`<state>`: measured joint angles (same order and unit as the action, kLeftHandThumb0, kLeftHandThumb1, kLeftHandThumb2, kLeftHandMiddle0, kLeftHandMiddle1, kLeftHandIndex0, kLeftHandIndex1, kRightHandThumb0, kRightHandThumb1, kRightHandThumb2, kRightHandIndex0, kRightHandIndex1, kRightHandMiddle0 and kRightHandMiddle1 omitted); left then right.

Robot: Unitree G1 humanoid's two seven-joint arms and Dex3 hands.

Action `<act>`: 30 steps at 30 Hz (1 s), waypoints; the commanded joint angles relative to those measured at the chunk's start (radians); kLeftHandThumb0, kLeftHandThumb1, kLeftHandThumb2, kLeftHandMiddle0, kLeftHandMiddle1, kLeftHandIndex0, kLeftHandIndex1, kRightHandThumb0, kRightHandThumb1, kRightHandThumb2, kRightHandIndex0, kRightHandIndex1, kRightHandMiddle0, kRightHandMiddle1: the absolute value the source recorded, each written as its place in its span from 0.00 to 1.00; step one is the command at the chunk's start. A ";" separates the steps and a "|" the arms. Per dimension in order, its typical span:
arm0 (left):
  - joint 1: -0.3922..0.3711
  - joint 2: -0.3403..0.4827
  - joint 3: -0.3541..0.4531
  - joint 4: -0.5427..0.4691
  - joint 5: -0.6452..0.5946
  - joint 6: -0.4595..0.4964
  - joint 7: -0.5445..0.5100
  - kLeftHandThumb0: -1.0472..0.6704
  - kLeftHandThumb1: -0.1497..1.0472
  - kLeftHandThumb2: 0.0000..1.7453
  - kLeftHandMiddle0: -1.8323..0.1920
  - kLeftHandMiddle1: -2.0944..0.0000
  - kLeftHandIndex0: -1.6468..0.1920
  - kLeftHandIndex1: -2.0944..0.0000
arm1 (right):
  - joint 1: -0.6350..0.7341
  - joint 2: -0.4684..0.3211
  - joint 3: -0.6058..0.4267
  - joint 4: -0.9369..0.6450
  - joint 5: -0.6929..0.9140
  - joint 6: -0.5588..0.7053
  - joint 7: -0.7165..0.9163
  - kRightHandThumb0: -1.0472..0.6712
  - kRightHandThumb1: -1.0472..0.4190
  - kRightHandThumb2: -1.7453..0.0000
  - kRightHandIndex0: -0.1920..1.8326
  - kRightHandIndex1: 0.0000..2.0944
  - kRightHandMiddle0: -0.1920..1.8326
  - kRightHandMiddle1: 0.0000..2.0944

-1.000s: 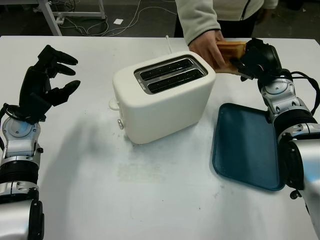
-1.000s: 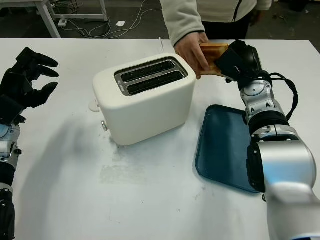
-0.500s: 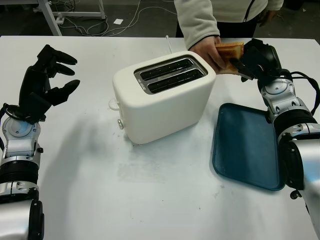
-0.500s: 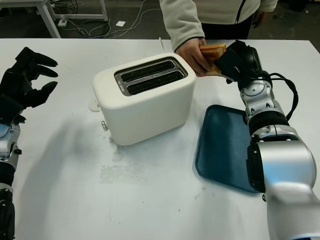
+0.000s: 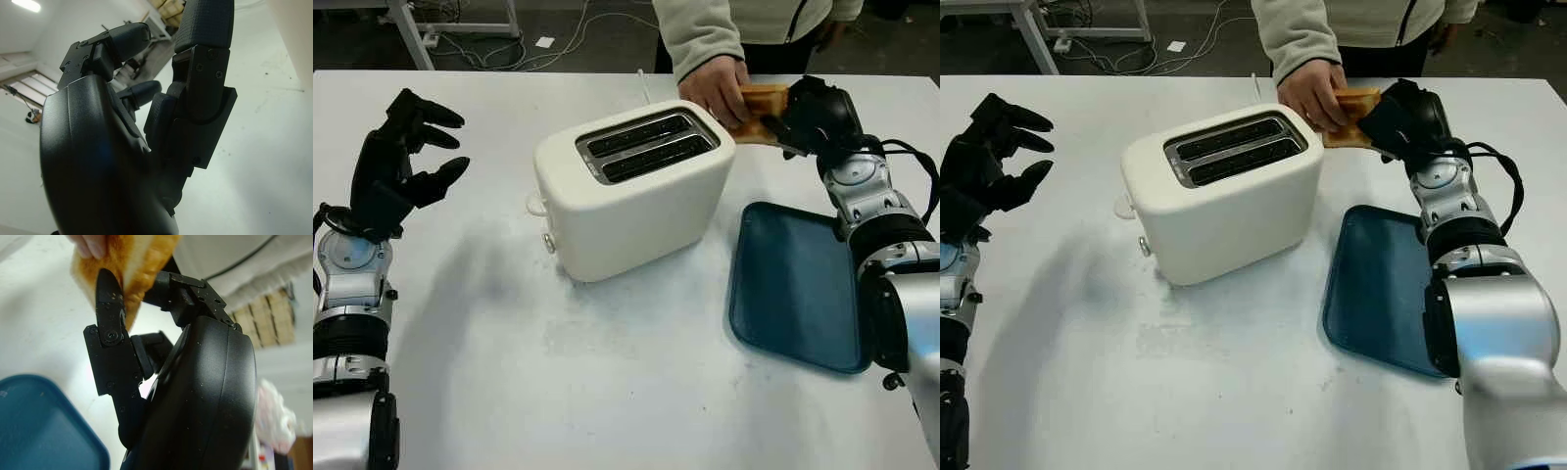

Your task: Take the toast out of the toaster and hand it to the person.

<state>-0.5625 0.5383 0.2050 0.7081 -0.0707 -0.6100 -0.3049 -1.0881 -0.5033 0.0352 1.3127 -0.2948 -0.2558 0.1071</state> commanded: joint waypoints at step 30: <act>0.092 -0.026 0.020 -0.109 -0.004 0.044 0.043 0.00 0.89 0.13 0.89 0.20 0.84 0.27 | 0.829 0.126 -0.142 -0.947 0.340 -0.225 0.052 0.10 0.09 0.81 0.10 0.00 0.10 0.00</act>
<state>-0.4959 0.5210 0.2156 0.6128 -0.0705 -0.5739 -0.2733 -0.3158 -0.3961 -0.1116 0.4390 0.0180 -0.5098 0.1446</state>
